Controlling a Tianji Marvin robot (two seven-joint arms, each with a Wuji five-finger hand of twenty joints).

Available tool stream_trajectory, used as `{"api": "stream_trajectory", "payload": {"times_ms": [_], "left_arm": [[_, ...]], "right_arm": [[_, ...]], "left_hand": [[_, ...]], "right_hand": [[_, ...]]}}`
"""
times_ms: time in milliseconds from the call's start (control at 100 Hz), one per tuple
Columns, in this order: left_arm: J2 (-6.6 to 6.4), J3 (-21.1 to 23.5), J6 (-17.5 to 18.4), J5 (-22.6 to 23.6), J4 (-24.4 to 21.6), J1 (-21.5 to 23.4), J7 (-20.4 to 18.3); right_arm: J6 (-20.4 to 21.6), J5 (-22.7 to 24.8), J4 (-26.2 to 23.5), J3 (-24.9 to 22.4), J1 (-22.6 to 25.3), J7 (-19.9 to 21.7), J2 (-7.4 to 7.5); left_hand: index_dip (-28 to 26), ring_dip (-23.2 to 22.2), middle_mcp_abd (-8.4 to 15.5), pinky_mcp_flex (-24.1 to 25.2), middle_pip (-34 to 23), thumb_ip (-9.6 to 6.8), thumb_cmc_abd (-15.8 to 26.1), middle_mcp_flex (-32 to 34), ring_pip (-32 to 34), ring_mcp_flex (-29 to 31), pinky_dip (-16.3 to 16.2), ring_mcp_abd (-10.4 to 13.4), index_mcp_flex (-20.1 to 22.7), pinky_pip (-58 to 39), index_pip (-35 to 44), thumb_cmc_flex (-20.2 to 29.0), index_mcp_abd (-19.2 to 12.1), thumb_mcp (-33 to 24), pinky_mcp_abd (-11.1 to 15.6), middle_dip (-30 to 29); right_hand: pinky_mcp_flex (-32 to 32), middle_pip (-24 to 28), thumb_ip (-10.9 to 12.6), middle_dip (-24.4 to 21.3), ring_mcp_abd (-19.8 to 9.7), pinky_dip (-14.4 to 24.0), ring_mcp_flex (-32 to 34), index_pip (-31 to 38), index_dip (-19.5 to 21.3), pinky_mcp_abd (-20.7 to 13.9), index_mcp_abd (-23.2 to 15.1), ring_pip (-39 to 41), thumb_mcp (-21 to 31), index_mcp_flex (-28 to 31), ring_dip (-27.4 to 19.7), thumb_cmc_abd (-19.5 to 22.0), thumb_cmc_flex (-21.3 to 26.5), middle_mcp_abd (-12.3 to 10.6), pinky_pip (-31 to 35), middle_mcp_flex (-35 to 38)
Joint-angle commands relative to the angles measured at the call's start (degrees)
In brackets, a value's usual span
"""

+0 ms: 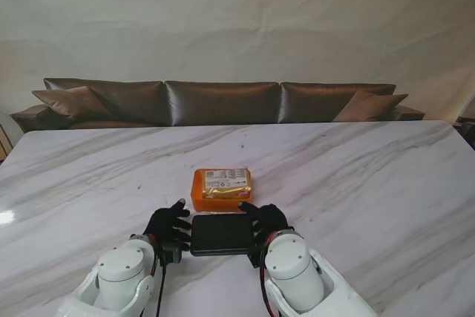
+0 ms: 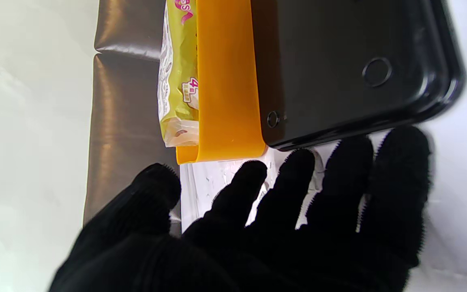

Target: Refill a tissue box and feed the first sheet

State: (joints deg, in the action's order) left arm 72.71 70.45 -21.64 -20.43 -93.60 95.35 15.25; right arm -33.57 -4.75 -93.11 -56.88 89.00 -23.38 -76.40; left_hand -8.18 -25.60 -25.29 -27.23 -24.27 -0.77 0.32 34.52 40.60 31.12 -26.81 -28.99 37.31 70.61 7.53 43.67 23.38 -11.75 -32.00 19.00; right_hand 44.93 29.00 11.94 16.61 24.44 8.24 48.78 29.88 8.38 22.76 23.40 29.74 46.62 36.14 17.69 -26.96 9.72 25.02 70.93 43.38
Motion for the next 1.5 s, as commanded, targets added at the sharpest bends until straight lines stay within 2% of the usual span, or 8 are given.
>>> {"api": "stream_trajectory", "payload": {"times_ms": [0, 270, 420, 790, 910, 1130, 1280, 1490], "left_arm": [[0.90, -0.70, 0.50, -0.17, 0.97, -0.41, -1.31], [0.92, -0.38, -0.22, 0.63, 1.33, -0.74, -1.23], [0.39, 0.53, -0.80, 1.48, 0.93, -0.33, -2.89], [-0.59, 2.43, -1.75, 2.71, 0.13, 0.59, -6.05], [-0.87, 2.95, -2.14, 2.92, -0.42, 0.97, -6.88], [-2.07, 5.19, -2.29, 2.33, -0.66, 2.10, -11.69], [-2.96, 6.56, -1.25, 1.11, -0.14, 2.79, -15.66], [-3.67, 7.65, -0.13, -0.97, 0.68, 3.62, -19.36]], "right_arm": [[0.34, -0.62, 0.22, 0.58, -0.03, 1.52, -0.82], [-0.05, 0.26, 0.04, 0.17, -0.01, 3.19, -0.14], [-1.36, 1.66, -1.05, -0.79, 0.44, 6.39, 1.11], [-3.34, 4.16, -2.59, -3.94, 1.28, 11.56, 3.33], [-3.29, 2.90, -3.16, -5.32, 1.75, 12.73, 3.71], [-3.41, 0.78, -4.08, -8.07, 2.57, 15.90, 4.71], [-3.59, -3.78, -3.89, -10.39, 2.29, 20.70, 5.77], [-3.96, -7.10, -2.76, -11.55, 1.30, 24.12, 6.38]], "left_hand": [[0.41, 2.00, 1.15, -0.93, 0.60, -1.33, -0.97, 1.18, -5.94, -4.51, -0.28, -1.13, 1.29, -132.50, 0.79, -0.66, -1.18, -0.31, 4.42, -0.44], [0.29, 1.93, 1.04, -1.06, 0.59, -1.48, -1.23, 1.27, -5.79, -4.47, -0.47, -1.53, 1.24, -132.65, 1.00, -1.10, -1.31, -0.29, 4.10, -0.42], [0.36, 2.19, 2.72, 0.51, 0.91, -1.65, -1.27, 0.81, -6.33, -4.50, -0.55, -2.02, 0.56, -132.28, 0.77, -1.75, -2.00, -0.11, 3.89, -0.55], [0.24, 2.48, 3.03, 1.13, 0.91, -1.85, -1.37, 0.66, -6.81, -3.97, -1.39, -1.47, 0.07, -133.02, 0.96, -2.34, -2.37, 0.67, 4.33, -0.56], [0.21, 2.39, 2.92, 0.67, 0.82, -1.92, -1.36, 0.79, -6.60, -3.69, -1.60, -1.48, 0.06, -133.30, 1.03, -2.61, -2.33, 0.89, 4.32, -0.52], [0.26, 2.76, 3.54, 2.68, 0.81, -1.98, -1.30, 0.88, -7.35, -3.99, -1.72, 0.15, -0.43, -132.78, 0.88, -2.17, -2.44, 1.01, 5.79, -0.51], [0.19, 3.27, 4.21, 4.72, 1.20, -1.90, -1.12, 0.43, -8.42, -4.76, -1.86, 1.61, -0.46, -132.22, 1.03, -1.27, -2.91, 0.98, 7.35, -0.69], [0.15, 3.60, 4.53, 5.60, 1.42, -1.85, -1.15, 0.15, -9.09, -5.15, -1.91, 2.32, -0.78, -131.61, 1.09, -0.31, -3.24, 0.87, 7.97, -0.80]], "right_hand": [[1.16, 0.81, 1.68, -0.15, -2.24, -0.74, 1.79, 0.69, 0.12, -5.26, 0.26, 0.27, -1.31, 1.15, -0.69, 0.46, -0.07, 0.35, -0.03, 1.10], [0.93, 0.54, 1.71, -0.21, -1.82, -0.73, 1.28, -0.14, -0.19, -5.19, 0.26, 0.21, -1.07, -0.14, -0.66, 0.44, -2.06, 0.71, -0.12, 0.25], [0.10, -0.43, 1.68, -0.52, -2.09, -0.75, 0.13, -1.87, -0.84, -5.99, -0.18, 0.11, -0.35, -3.15, -0.58, 0.50, -4.45, -0.22, -0.47, -2.05], [-0.14, -0.29, 1.28, -0.39, -2.59, -0.44, -0.40, -2.22, -0.93, -6.77, -0.42, 0.46, 0.70, -4.85, -0.29, 0.38, -5.09, -0.61, -0.61, -3.40], [-0.13, 0.01, 1.17, -0.25, -2.66, -0.34, -0.27, -2.26, -0.95, -6.79, 0.75, 0.51, 0.80, -5.21, -0.25, 0.19, -4.86, 0.16, -0.67, -3.54], [0.09, 0.05, 1.12, -0.51, -4.26, -0.22, 0.48, -3.74, -1.93, -6.58, 2.49, -2.05, 1.36, -3.39, -1.52, -1.00, -4.40, -3.47, -0.78, 0.90], [-2.20, -1.14, 1.00, -0.82, -2.25, -0.52, -3.24, -3.13, -1.69, -5.71, 0.95, -1.95, 0.91, -2.17, -0.98, -0.46, -3.57, -1.23, -2.45, -1.40], [-2.59, -1.03, 2.43, -0.73, -2.51, -0.19, -3.80, -1.32, -0.73, -5.94, 0.26, -1.23, 0.20, -2.14, -0.49, 0.68, -0.36, -1.22, -2.77, -1.64]]}}
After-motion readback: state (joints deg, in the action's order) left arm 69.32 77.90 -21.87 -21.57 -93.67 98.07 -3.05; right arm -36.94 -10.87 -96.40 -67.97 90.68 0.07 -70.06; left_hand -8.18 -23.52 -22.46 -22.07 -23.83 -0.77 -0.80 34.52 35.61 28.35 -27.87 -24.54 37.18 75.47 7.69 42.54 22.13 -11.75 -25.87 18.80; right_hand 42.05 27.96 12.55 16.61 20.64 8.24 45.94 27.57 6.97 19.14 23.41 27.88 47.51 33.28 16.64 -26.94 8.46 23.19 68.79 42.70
